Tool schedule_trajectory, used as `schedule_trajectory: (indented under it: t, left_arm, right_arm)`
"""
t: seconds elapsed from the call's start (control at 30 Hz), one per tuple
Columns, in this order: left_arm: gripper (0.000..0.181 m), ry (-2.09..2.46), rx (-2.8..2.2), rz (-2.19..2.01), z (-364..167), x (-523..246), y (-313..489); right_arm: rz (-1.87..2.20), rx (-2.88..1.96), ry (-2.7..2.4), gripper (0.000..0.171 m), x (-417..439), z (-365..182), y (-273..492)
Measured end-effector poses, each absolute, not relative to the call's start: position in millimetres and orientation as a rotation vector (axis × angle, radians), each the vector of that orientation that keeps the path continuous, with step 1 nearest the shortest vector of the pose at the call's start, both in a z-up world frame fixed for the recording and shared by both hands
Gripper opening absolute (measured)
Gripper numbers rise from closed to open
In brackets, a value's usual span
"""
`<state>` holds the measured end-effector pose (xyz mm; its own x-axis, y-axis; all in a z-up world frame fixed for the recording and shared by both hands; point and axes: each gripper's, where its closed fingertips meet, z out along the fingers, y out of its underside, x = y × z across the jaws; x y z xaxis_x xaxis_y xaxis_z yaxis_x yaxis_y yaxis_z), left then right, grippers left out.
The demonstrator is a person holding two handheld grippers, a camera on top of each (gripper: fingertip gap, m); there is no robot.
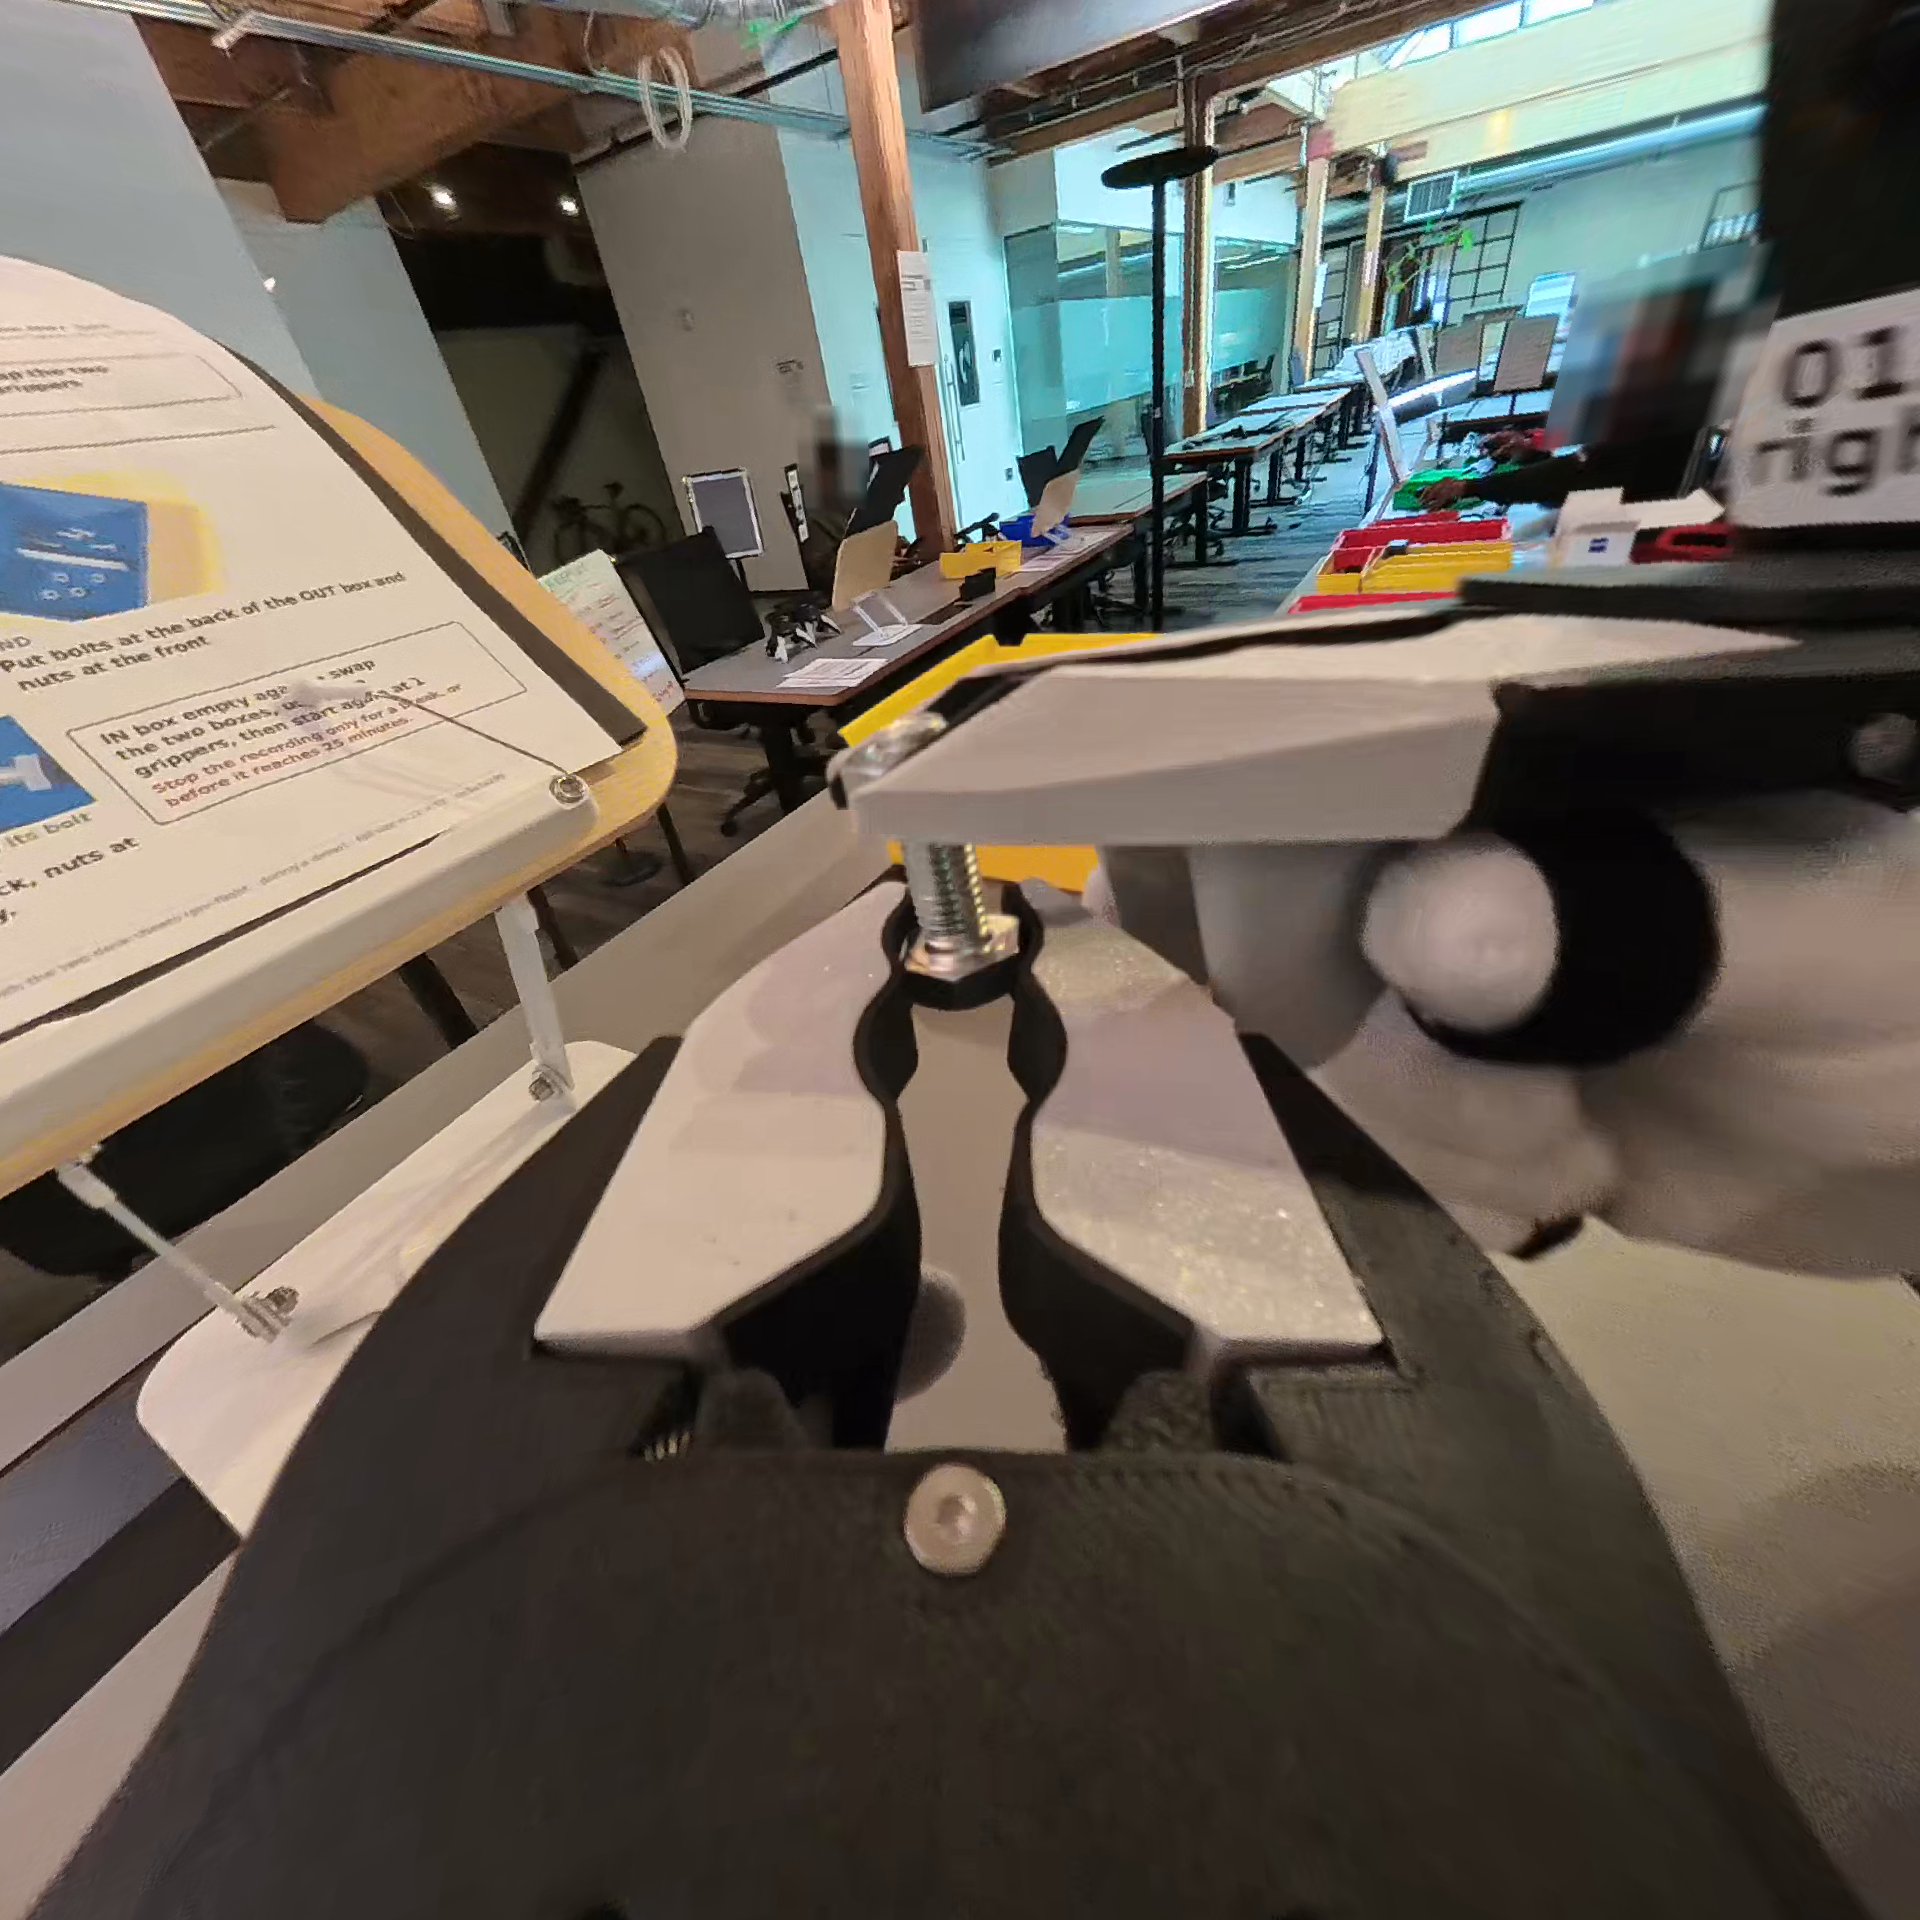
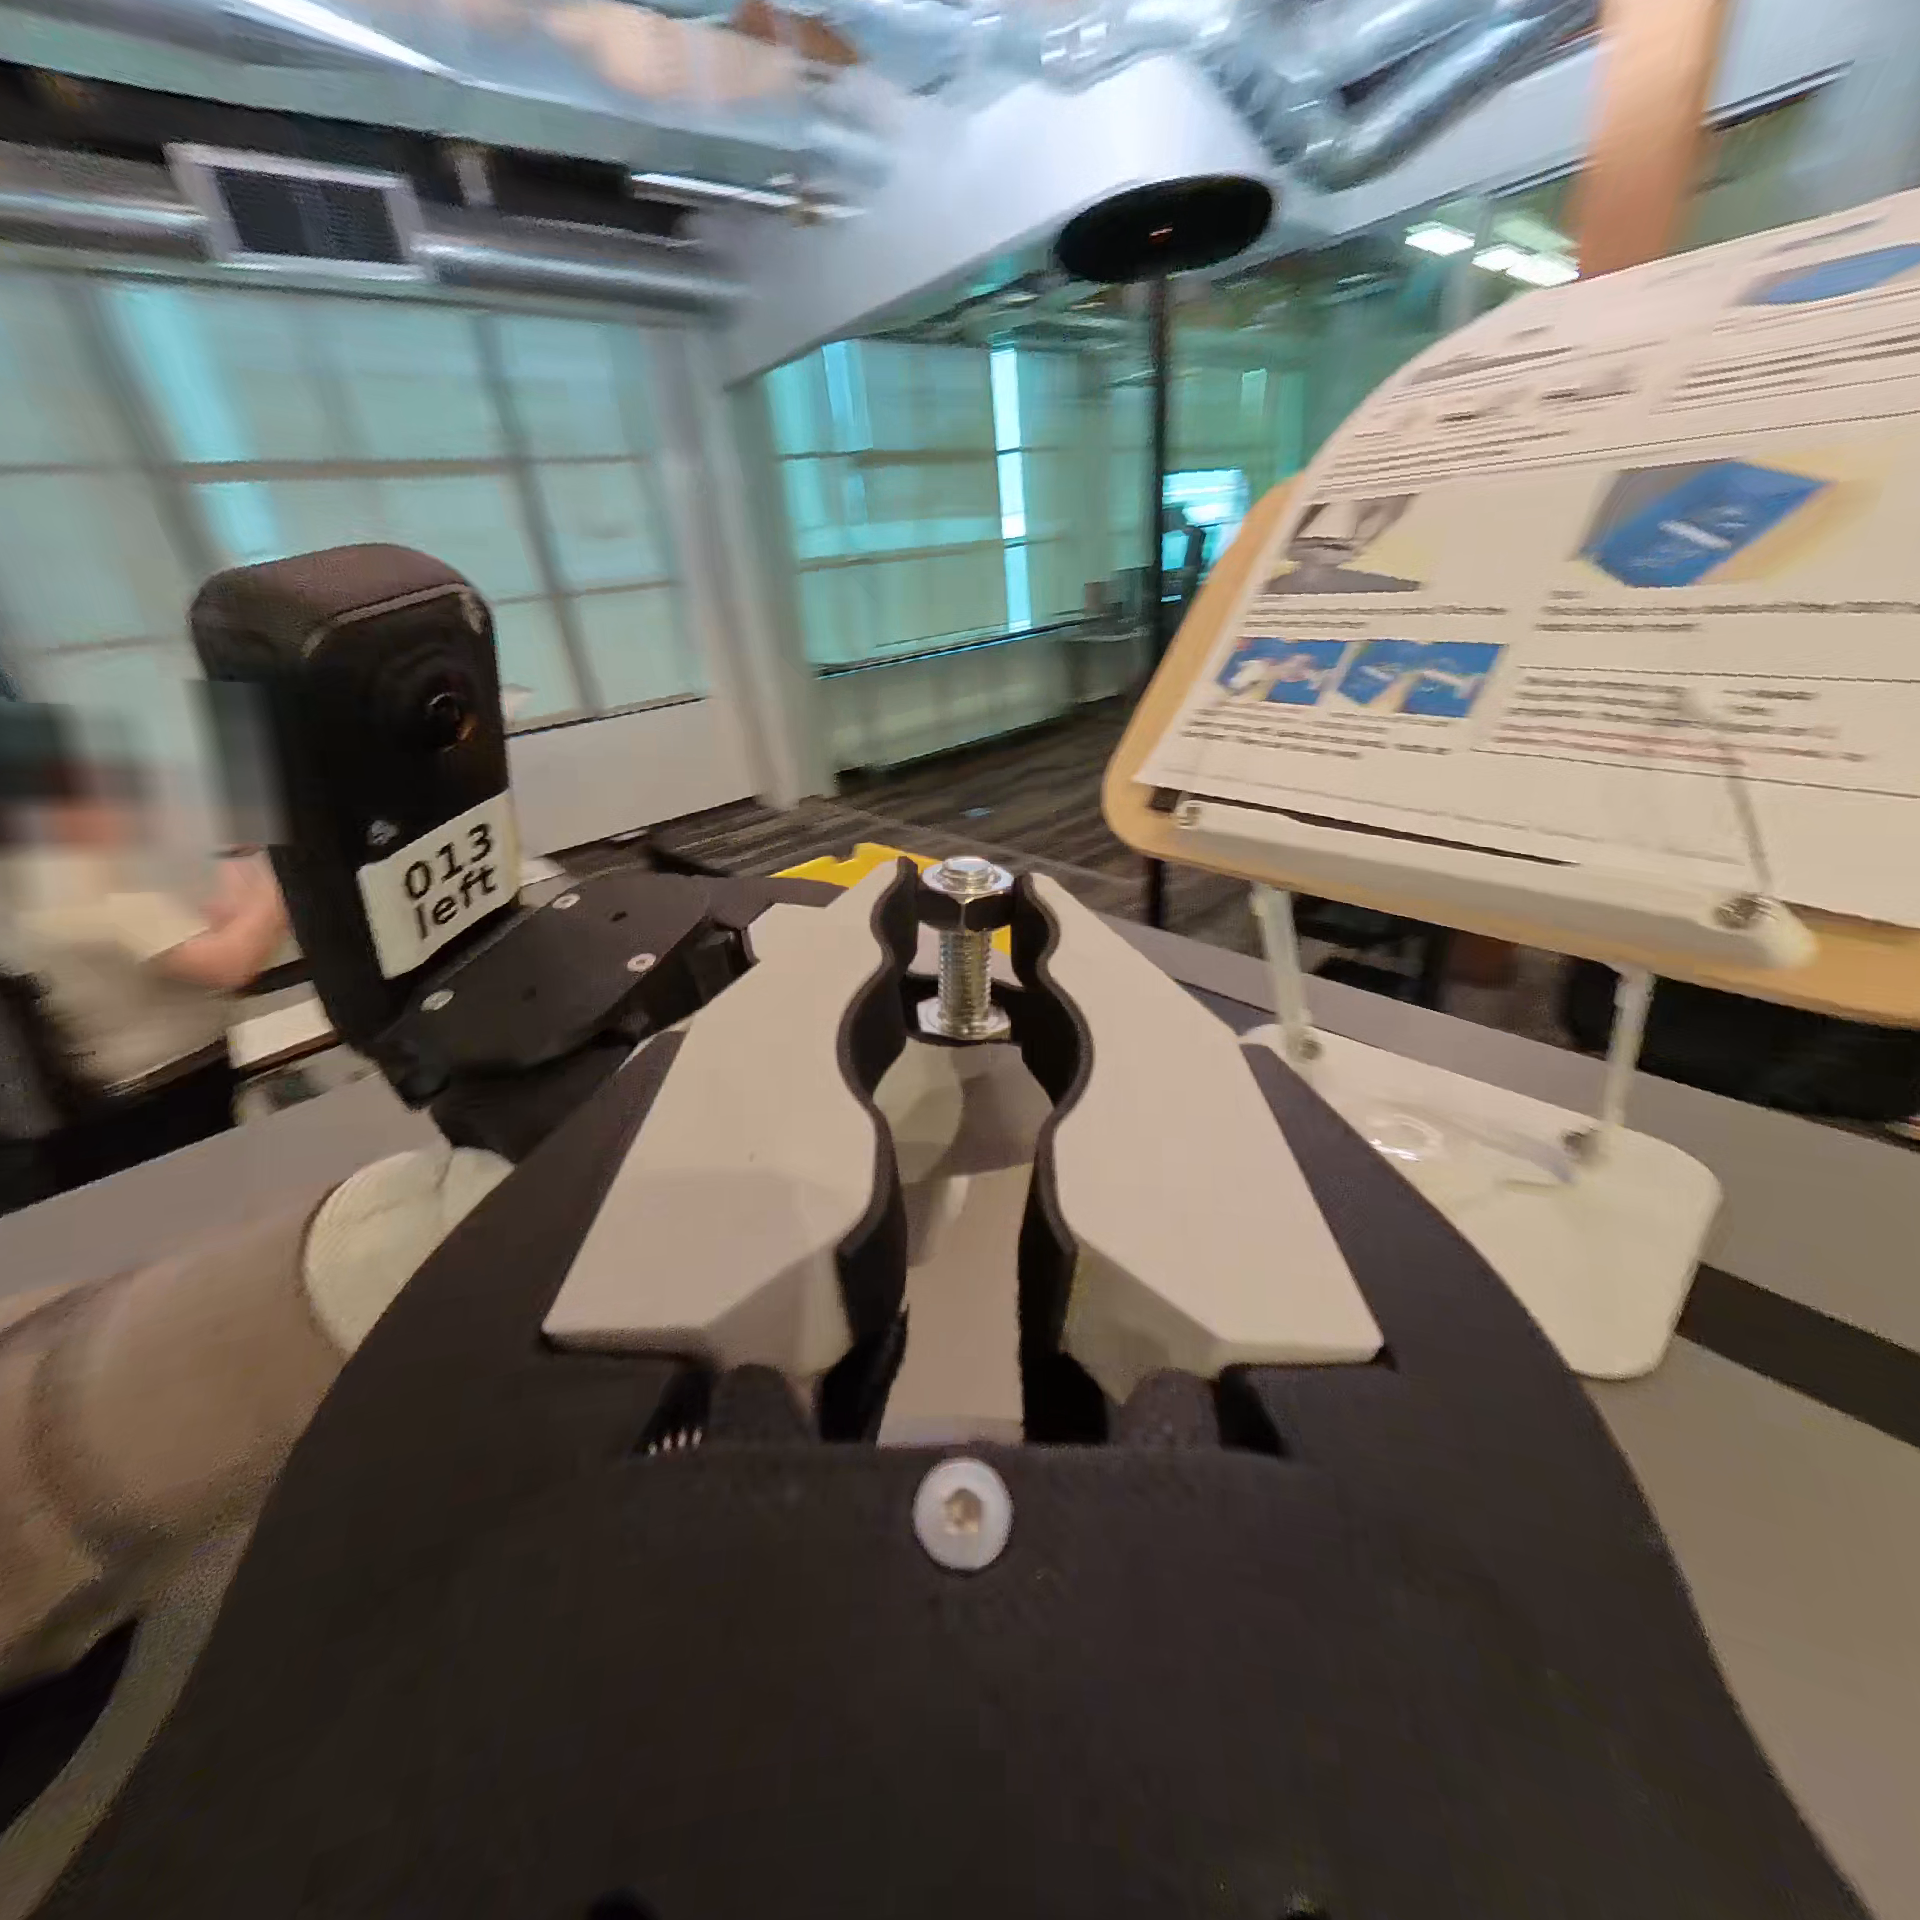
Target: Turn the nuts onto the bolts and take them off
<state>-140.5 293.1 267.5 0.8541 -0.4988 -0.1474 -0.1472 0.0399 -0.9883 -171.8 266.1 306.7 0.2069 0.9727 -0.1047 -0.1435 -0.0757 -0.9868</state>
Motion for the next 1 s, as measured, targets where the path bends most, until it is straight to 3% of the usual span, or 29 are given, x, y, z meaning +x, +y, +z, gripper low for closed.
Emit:
schedule_trajectory:
  t: [0.13,0.17,0.27,0.53,0.67,1.0]
  left_arm:
    - [0.014,0.539,-1.508,-0.352,269.2,-137.3,289.6]
    - [0.014,0.548,-1.501,-0.367,271.4,-136.1,287.7]
    - [0.014,0.569,-1.467,-0.449,279.3,-130.4,279.7]
    - [0.014,0.691,-1.389,-0.668,289.2,-104.4,254.7]
    - [0.014,0.771,-1.395,-0.703,284.2,-93.5,246.2]
    - [0.014,0.651,-1.443,-0.564,280.5,-112.0,267.8]
  right_arm:
    - [1.070,-1.270,-0.909,0.018,-170.8,306.7,264.1]
    - [1.104,-1.251,-0.928,0.037,-168.4,311.2,262.4]
    - [1.218,-1.130,-1.038,0.043,-157.6,328.6,255.4]
    - [1.705,-0.975,-1.495,0.040,-142.5,327.3,226.4]
    - [1.855,-0.898,-1.618,0.022,-137.0,324.9,216.4]
    - [1.628,-0.986,-1.508,0.017,-155.1,318.8,234.8]
